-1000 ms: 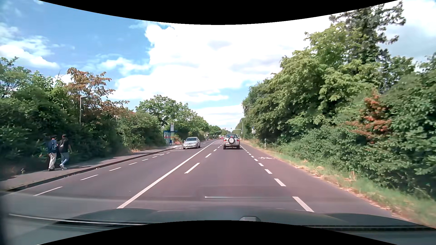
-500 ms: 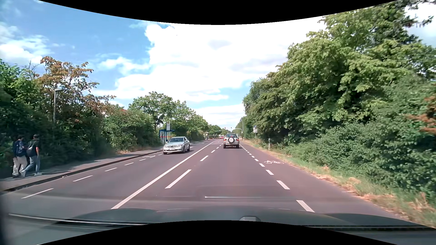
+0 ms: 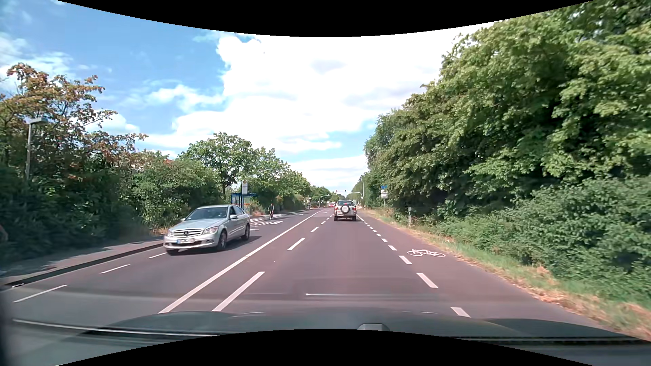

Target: Follow the waypoints while adhering to traffic rules and regulations

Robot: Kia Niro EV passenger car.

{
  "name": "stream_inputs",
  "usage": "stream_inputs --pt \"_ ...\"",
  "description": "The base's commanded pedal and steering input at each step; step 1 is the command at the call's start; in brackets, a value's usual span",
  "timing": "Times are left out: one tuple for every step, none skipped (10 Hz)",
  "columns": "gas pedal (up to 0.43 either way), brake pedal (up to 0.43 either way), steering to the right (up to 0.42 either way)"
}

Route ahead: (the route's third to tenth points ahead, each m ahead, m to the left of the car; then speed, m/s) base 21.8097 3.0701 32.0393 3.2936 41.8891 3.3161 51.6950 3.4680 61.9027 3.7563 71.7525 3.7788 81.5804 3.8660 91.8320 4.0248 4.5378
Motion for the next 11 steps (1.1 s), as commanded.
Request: stream_inputs --pt "0.0 0.0 -0.005" --pt "0.0 0.0 -0.005" --pt "0.0 0.0 -0.005" --pt "0.0 0.0 -0.005" --pt "0.0 0.0 -0.005" --pt "0.0 0.0 -0.005" --pt "0.0 0.0 -0.005" --pt "0.0 0.0 -0.005" --pt "0.0 0.0 -0.005" --pt "0.0 0.0 -0.005" --pt "0.0 0.0 -0.005"
